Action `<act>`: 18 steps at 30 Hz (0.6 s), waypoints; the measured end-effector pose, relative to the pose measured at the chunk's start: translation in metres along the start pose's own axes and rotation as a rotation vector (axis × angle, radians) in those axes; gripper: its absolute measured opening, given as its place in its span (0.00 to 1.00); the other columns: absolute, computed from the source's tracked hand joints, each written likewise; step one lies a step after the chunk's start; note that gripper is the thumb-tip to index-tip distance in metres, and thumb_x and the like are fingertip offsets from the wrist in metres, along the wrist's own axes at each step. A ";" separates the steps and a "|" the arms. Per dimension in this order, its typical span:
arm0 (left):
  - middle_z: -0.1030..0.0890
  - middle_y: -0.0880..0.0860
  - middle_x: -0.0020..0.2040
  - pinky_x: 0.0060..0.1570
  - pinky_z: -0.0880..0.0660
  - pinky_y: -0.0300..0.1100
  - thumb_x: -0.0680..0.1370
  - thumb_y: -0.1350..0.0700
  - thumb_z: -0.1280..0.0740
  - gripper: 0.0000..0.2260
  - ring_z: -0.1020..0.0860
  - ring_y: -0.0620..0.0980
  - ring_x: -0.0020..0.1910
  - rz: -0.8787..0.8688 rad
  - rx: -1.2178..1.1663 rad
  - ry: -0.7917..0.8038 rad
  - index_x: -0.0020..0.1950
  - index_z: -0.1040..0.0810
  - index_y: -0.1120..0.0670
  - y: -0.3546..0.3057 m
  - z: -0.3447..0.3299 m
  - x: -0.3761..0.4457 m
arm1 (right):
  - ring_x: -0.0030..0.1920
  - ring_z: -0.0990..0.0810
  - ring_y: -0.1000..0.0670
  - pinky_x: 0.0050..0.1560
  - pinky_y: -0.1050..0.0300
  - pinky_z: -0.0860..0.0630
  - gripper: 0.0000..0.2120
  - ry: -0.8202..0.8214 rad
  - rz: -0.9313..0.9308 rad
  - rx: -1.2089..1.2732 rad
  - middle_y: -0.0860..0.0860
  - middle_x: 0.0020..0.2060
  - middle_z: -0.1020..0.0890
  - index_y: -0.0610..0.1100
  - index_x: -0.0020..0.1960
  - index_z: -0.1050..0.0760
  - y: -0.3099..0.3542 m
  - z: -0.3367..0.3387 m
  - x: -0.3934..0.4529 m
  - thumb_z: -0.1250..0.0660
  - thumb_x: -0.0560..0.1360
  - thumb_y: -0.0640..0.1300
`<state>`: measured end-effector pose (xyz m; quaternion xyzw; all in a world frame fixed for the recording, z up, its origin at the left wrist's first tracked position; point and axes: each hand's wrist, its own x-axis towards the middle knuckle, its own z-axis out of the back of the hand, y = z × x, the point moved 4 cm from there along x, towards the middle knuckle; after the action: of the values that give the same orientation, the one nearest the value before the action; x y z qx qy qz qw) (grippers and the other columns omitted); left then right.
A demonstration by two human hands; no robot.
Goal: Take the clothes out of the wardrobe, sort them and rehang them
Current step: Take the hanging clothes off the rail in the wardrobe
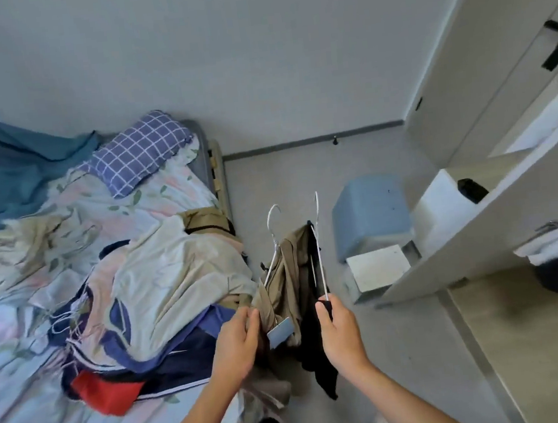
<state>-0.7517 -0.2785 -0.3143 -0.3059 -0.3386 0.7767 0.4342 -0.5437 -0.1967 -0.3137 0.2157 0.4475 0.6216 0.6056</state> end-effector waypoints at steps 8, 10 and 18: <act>0.27 0.49 0.31 0.37 0.33 0.44 0.87 0.52 0.39 0.16 0.26 0.49 0.35 0.059 -0.041 -0.327 0.39 0.32 0.52 0.035 0.129 0.053 | 0.41 0.23 0.55 0.41 0.62 0.28 0.08 0.185 0.216 0.042 0.54 0.39 0.22 0.50 0.49 0.27 0.141 -0.103 0.061 0.40 0.86 0.48; 0.27 0.48 0.30 0.36 0.34 0.39 0.87 0.53 0.39 0.16 0.26 0.46 0.34 0.084 -0.054 -0.407 0.39 0.33 0.51 0.040 0.152 0.070 | 0.40 0.24 0.55 0.40 0.63 0.29 0.08 0.220 0.269 0.057 0.55 0.38 0.23 0.51 0.49 0.27 0.171 -0.127 0.078 0.40 0.86 0.48; 0.29 0.49 0.32 0.36 0.34 0.42 0.87 0.53 0.39 0.16 0.27 0.46 0.33 0.328 -0.077 -0.620 0.39 0.33 0.52 0.106 0.217 0.141 | 0.39 0.23 0.58 0.39 0.68 0.29 0.05 0.455 0.391 -0.040 0.55 0.38 0.23 0.51 0.52 0.26 0.244 -0.247 0.157 0.39 0.86 0.48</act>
<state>-1.0294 -0.2526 -0.2975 -0.1217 -0.4298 0.8787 0.1683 -0.9070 -0.0885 -0.2824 0.1410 0.5097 0.7674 0.3627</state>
